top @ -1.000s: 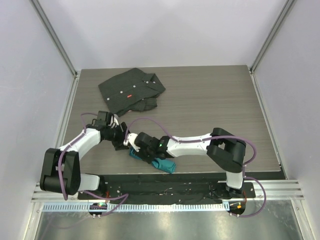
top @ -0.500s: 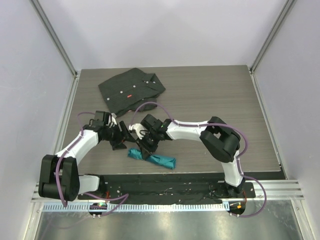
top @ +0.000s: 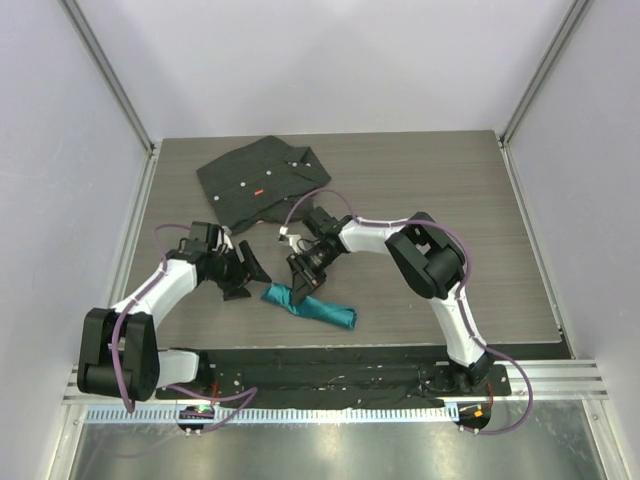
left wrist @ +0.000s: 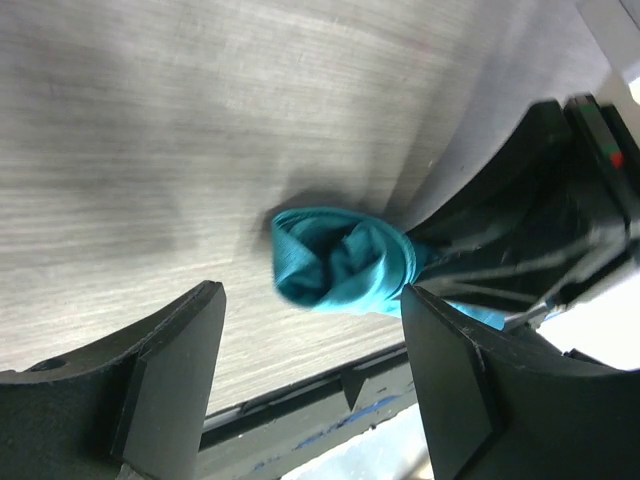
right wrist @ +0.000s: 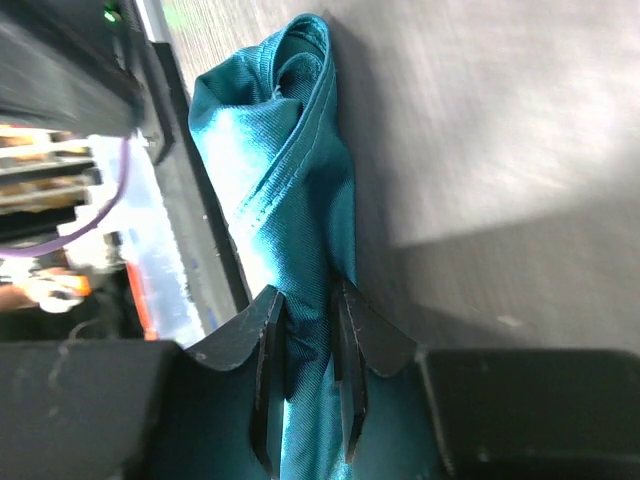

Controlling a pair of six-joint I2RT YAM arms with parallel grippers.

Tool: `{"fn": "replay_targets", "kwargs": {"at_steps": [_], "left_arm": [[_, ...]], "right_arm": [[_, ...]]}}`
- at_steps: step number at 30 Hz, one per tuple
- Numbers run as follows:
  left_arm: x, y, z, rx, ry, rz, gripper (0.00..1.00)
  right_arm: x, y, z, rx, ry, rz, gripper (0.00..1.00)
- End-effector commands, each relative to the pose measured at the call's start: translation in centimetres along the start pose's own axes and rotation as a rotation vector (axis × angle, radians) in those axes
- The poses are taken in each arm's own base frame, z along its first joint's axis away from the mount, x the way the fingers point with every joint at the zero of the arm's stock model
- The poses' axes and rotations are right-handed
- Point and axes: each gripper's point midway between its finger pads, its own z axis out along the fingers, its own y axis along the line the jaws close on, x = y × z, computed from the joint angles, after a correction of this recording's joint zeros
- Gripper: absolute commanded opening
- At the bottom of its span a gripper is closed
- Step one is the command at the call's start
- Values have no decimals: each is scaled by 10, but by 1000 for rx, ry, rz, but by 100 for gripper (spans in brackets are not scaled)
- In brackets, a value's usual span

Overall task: Fold the napkin, place the utensils inside, and roll it up
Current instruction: Roll the napkin with the utensil

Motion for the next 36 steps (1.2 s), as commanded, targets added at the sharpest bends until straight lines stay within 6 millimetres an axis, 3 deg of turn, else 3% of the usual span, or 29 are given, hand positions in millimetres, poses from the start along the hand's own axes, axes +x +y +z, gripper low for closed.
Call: {"fn": "replay_targets", "kwargs": {"at_steps": [1, 12, 23, 28, 36], "left_arm": [[-24, -17, -5, 22, -61, 21, 75], [-36, -29, -8, 47, -80, 63, 78], [-49, -41, -18, 68, -128, 104, 83], [-65, -44, -32, 68, -192, 114, 95], [-92, -45, -53, 58, -267, 113, 100]], "right_arm": [[-3, -29, -12, -24, -13, 106, 27], [-7, -76, -38, 59, -76, 173, 27], [-8, -106, -74, 153, -147, 220, 32], [-19, -93, -88, 171, -184, 178, 45], [-45, -75, -113, 219, -250, 96, 69]]}}
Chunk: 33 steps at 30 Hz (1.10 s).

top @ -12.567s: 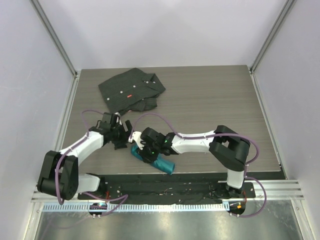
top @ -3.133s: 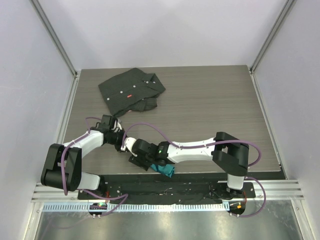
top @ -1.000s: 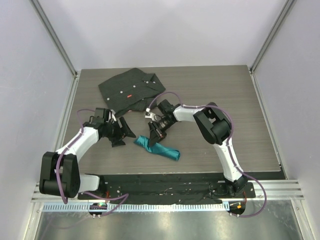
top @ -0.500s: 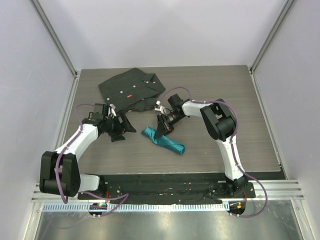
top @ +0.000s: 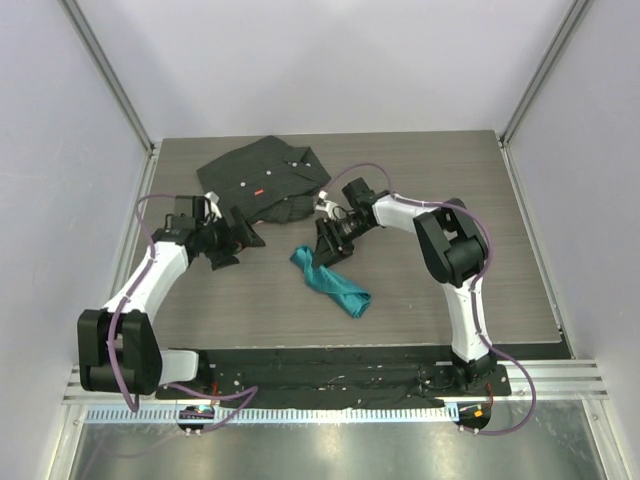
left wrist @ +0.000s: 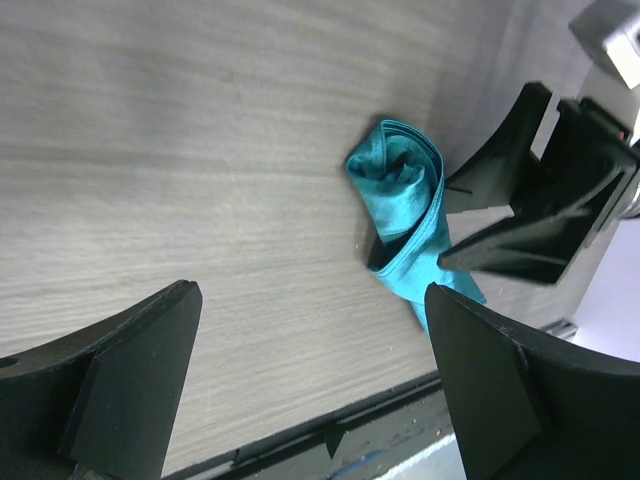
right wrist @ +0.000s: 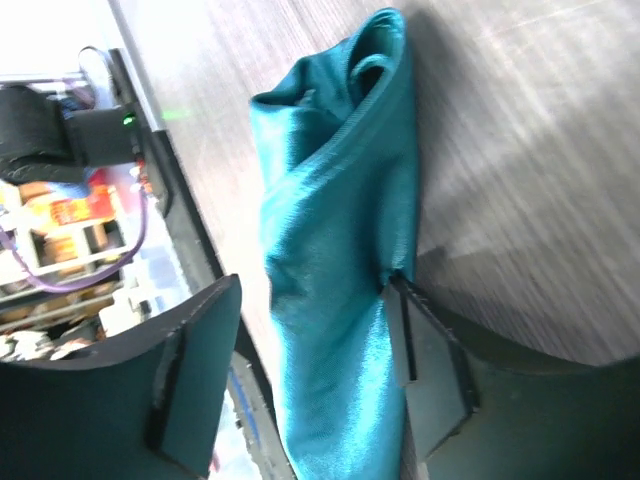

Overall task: Fold the napkin, place the utensils inside, and roll it up
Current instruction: Roll the napkin with the utensil

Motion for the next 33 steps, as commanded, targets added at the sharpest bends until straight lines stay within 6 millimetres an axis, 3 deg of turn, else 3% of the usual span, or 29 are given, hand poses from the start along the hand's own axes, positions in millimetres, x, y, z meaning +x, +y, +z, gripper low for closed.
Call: {"fn": "replay_targets", "kwargs": {"at_steps": [1, 4, 5, 11, 14, 15, 17, 18, 19, 20, 21, 22, 23, 25, 28, 33], "left_arm": [[-31, -10, -21, 17, -101, 48, 100], [-45, -11, -32, 20, -143, 57, 100], [-57, -4, -40, 8, -180, 35, 100], [-89, -8, -72, 13, -292, 77, 100], [-96, -9, -83, 11, -331, 103, 100], [-97, -10, -87, 9, -339, 112, 100], [-100, -12, -95, 6, -365, 153, 100], [-101, -18, -105, 17, -400, 183, 100], [-103, -19, -111, 12, -426, 197, 100], [-105, -19, -116, 3, -452, 213, 100], [-106, -19, -122, -9, -478, 227, 100], [-107, -20, -130, -16, -507, 240, 100], [-109, -17, -133, -43, -524, 242, 100], [-109, -15, -135, -58, -530, 240, 100], [-106, -14, -133, -45, -528, 240, 100], [-102, -17, -137, -32, -542, 267, 100]], "right_arm": [[-24, -16, -22, 171, -84, -100, 71], [-36, -8, -39, 197, -132, -123, 79], [-40, 1, -48, 203, -155, -139, 82], [-58, 21, -99, 302, -291, -197, 88], [-57, 18, -120, 382, -347, -177, 90], [-60, 24, -135, 422, -398, -181, 90], [-55, 7, -157, 531, -478, -125, 90], [-56, 9, -185, 579, -566, -88, 90], [-57, 6, -199, 627, -623, -69, 90], [-43, -16, -215, 761, -666, -12, 90], [-40, -13, -229, 807, -714, -14, 91], [-41, 1, -248, 834, -799, -42, 91], [-29, -7, -256, 903, -831, -19, 91], [-20, 1, -275, 950, -938, -13, 91], [-15, 4, -290, 984, -1038, -18, 91], [-4, 0, -290, 998, -1055, -3, 91]]}}
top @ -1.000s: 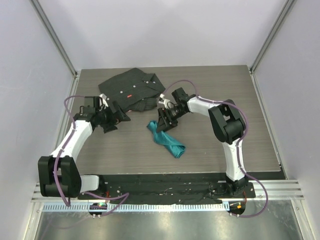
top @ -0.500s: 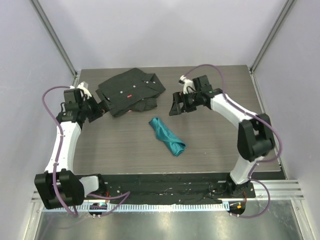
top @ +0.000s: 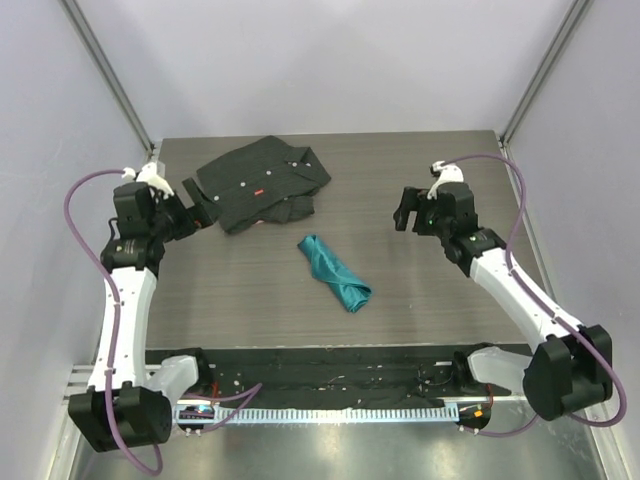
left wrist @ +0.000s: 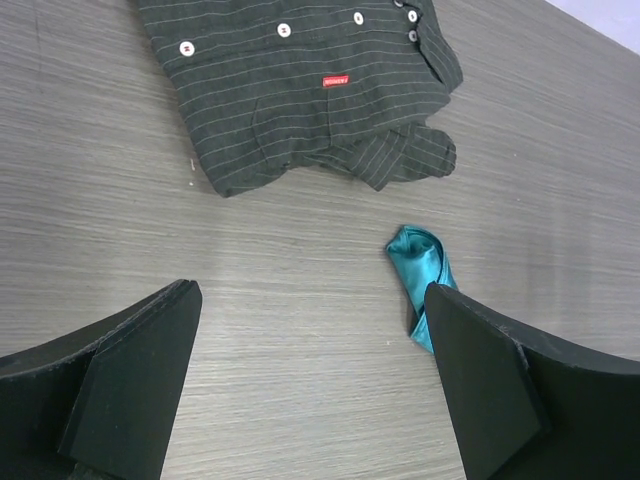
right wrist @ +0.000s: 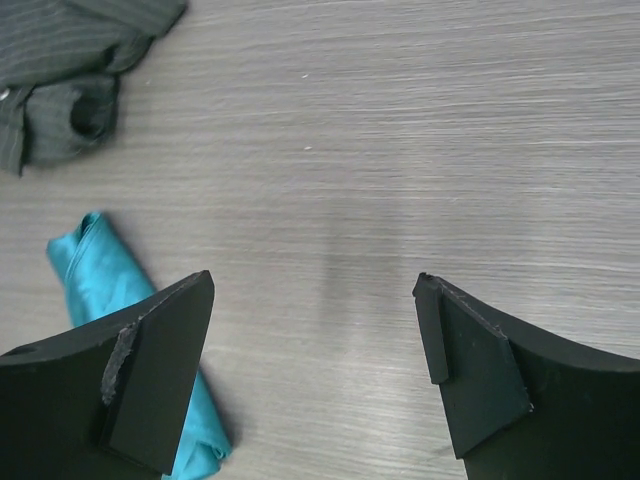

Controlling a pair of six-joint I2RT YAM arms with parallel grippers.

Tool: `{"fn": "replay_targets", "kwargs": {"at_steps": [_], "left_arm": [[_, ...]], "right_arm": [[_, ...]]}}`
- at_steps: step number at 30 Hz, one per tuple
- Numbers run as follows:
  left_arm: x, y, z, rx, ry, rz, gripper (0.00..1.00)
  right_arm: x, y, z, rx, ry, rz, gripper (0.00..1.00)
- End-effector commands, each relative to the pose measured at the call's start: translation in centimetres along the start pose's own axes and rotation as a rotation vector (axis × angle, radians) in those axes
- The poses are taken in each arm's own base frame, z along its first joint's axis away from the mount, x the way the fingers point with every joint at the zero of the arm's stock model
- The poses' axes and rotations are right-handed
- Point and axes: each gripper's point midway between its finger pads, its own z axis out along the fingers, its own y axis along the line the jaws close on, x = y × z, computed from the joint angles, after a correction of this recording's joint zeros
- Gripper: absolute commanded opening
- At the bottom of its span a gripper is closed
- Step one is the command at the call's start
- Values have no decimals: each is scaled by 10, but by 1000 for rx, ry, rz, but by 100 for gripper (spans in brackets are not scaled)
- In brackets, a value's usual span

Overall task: Fold the napkin, place the utensils inside, and roll it up
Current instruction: Roll the napkin with the utensil

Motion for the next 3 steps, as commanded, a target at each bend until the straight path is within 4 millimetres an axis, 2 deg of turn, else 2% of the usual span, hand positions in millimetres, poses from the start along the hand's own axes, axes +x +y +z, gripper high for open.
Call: {"fn": "replay_targets", "kwargs": {"at_steps": [1, 3], "left_arm": [[-8, 0, -7, 1, -46, 40, 100], [-10, -2, -8, 4, -55, 39, 100]], "right_arm": [[-18, -12, 1, 76, -110, 37, 91], [-16, -13, 1, 80, -108, 35, 91]]}}
